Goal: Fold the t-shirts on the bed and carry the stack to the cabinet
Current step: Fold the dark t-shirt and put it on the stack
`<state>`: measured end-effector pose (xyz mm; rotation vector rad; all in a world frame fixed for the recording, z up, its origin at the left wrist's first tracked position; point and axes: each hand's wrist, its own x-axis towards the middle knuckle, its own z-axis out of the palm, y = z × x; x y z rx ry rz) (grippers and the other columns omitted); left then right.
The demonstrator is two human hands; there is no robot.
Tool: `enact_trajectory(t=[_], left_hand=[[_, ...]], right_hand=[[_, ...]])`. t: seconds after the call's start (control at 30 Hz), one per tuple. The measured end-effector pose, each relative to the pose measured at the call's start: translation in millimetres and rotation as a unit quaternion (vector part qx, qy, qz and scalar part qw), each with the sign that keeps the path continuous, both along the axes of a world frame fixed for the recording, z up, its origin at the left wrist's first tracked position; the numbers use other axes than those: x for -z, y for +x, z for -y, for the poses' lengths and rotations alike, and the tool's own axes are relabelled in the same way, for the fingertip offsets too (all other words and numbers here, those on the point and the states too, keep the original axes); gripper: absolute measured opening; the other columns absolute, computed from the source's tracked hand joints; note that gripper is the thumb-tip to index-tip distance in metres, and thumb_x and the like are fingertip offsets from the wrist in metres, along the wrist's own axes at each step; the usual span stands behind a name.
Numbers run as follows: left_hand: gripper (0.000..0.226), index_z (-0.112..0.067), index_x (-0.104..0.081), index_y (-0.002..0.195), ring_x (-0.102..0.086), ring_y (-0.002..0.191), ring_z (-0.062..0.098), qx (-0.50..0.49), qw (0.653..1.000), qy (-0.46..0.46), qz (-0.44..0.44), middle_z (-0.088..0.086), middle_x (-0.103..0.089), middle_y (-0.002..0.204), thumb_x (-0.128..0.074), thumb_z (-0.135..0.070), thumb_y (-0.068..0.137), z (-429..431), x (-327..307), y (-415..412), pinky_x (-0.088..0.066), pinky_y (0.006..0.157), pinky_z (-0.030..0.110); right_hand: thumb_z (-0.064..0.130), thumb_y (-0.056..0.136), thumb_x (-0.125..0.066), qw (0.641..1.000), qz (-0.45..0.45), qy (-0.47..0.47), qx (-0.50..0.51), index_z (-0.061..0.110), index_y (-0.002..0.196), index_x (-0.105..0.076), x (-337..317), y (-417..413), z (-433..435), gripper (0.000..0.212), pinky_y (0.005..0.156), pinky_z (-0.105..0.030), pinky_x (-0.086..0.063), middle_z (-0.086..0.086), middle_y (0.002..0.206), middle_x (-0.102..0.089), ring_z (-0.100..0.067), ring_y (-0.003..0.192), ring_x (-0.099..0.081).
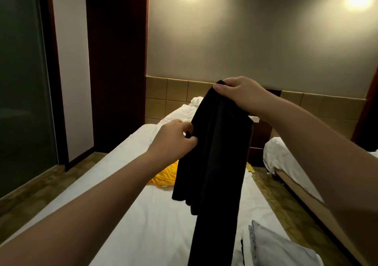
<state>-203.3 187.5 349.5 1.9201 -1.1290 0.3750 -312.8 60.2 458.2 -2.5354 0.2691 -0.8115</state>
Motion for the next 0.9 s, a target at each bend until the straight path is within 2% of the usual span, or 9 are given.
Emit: enact_trajectory(t=[0.23, 0.4, 0.5, 0.6, 0.63, 0.7, 0.8, 0.87, 0.9], left_hand=[[0.025, -0.010, -0.067, 0.107, -0.060, 0.090, 0.018, 0.017, 0.998, -0.013, -0.064, 0.004, -0.064, 0.102, -0.060, -0.020, 0.086, 13, 29, -4, -0.047, 0.080, 0.030], [0.022, -0.007, -0.070, 0.098, -0.060, 0.082, 0.019, 0.023, 0.991, 0.018, -0.133, 0.007, -0.069, 0.090, -0.054, -0.021, 0.091, 23, 54, 1, -0.043, 0.066, 0.025], [0.021, -0.004, -0.071, 0.092, -0.061, 0.084, 0.022, 0.024, 0.985, 0.003, -0.170, 0.013, -0.070, 0.088, -0.057, -0.020, 0.090, 22, 64, 9, -0.043, 0.071, 0.031], [0.014, -0.008, -0.072, 0.092, -0.062, 0.088, 0.018, 0.062, 0.955, -0.066, -0.282, 0.006, -0.071, 0.087, -0.062, -0.016, 0.087, 11, 68, 23, -0.048, 0.078, 0.031], [0.011, -0.011, -0.071, 0.089, -0.063, 0.088, 0.018, 0.081, 0.937, -0.089, -0.327, 0.003, -0.072, 0.084, -0.063, -0.015, 0.086, 6, 66, 28, -0.051, 0.074, 0.026], [0.007, -0.014, -0.070, 0.085, -0.065, 0.082, 0.017, 0.105, 0.914, -0.113, -0.375, -0.002, -0.072, 0.076, -0.063, -0.013, 0.085, -4, 56, 35, -0.051, 0.062, 0.018], [0.010, -0.015, -0.067, 0.088, -0.061, 0.080, 0.012, 0.115, 0.924, -0.089, -0.354, 0.000, -0.067, 0.084, -0.057, -0.011, 0.088, -14, 34, 42, -0.047, 0.060, 0.019], [0.016, -0.016, -0.066, 0.089, -0.059, 0.084, 0.013, 0.123, 0.938, -0.040, -0.320, 0.001, -0.064, 0.089, -0.054, -0.006, 0.090, -15, 27, 47, -0.044, 0.065, 0.019], [0.019, -0.018, -0.066, 0.086, -0.059, 0.085, 0.013, 0.112, 0.950, 0.000, -0.292, 0.001, -0.064, 0.089, -0.054, -0.004, 0.090, -15, 27, 47, -0.043, 0.066, 0.017]], right_hand=[[0.037, 0.097, -0.045, 0.999, -0.027, 0.034, -0.012, 0.021, 0.101, -0.062, 6, -8, 9, 0.023, 0.075, -0.022, -0.046, -0.001, 0.096, -0.062, -0.013, 0.088, -0.060], [0.035, 0.097, -0.044, 0.998, -0.034, 0.041, -0.014, 0.021, 0.101, -0.061, 8, -17, 18, 0.023, 0.084, -0.030, -0.047, -0.003, 0.101, -0.063, -0.015, 0.092, -0.060], [0.035, 0.098, -0.044, 0.999, -0.029, 0.036, 0.001, 0.019, 0.101, -0.062, 8, -24, 27, 0.024, 0.085, -0.032, -0.046, -0.002, 0.098, -0.063, -0.013, 0.090, -0.059], [0.035, 0.097, -0.045, 0.999, -0.041, 0.026, 0.021, 0.026, 0.087, -0.059, 13, -32, 39, 0.020, 0.074, -0.027, -0.045, 0.004, 0.087, -0.059, -0.009, 0.082, -0.056], [0.036, 0.097, -0.046, 0.998, -0.057, 0.022, 0.034, 0.027, 0.085, -0.058, 15, -34, 45, 0.019, 0.074, -0.027, -0.044, 0.005, 0.085, -0.058, -0.010, 0.082, -0.056], [0.038, 0.096, -0.047, 0.992, -0.103, 0.029, 0.066, 0.024, 0.092, -0.059, 17, -39, 58, 0.018, 0.086, -0.034, -0.045, 0.004, 0.090, -0.059, -0.016, 0.092, -0.056], [0.039, 0.095, -0.049, 0.986, -0.094, 0.101, 0.091, 0.018, 0.112, -0.060, 25, -43, 78, 0.030, 0.102, -0.045, -0.040, -0.004, 0.108, -0.061, -0.025, 0.110, -0.055], [0.036, 0.097, -0.045, 0.985, -0.049, 0.118, 0.120, 0.013, 0.121, -0.055, 42, -35, 80, 0.035, 0.097, -0.038, -0.042, -0.005, 0.112, -0.058, -0.024, 0.110, -0.053], [0.034, 0.098, -0.043, 0.986, -0.049, 0.081, 0.140, 0.010, 0.120, -0.054, 54, -28, 77, 0.034, 0.089, -0.034, -0.041, -0.006, 0.110, -0.056, -0.023, 0.107, -0.052]])
